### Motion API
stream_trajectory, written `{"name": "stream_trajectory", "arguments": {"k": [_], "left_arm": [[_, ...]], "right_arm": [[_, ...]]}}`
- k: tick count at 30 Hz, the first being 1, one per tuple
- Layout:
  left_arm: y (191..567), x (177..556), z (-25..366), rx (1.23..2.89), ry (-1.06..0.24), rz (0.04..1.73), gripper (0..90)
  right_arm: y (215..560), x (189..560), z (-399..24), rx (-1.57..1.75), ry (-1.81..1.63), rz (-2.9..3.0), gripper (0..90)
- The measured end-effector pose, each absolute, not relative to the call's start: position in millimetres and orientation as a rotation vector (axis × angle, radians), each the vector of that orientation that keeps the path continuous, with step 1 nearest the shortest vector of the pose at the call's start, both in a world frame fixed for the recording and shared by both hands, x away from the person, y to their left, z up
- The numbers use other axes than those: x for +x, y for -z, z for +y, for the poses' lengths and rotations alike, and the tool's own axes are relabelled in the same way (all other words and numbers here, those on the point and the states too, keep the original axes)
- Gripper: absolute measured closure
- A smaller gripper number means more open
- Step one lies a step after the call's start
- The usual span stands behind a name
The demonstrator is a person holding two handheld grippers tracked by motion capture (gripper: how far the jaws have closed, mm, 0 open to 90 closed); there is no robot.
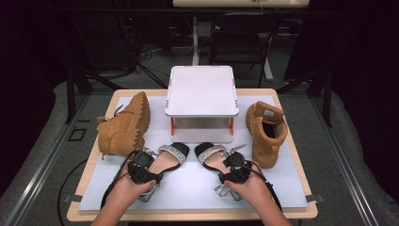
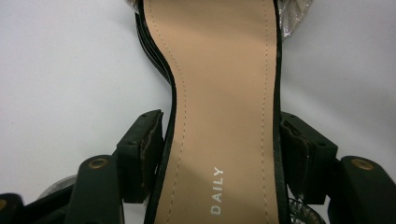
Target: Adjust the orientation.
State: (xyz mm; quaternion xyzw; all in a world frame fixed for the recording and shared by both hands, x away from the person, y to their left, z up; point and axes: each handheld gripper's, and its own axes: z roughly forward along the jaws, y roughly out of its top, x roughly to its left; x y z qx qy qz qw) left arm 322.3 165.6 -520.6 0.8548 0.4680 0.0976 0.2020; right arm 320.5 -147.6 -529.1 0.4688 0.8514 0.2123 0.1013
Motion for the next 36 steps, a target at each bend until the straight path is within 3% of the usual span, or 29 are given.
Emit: {"name": "stream_trajectory", "arguments": {"k": [36], "left_arm": [[527.1, 314.7, 172.3, 2.253, -0.305, 1.332, 41.6]], "right_arm": [[533.5, 313.1, -148.4, 1.425, -0.724, 2.398, 40.3]]}}
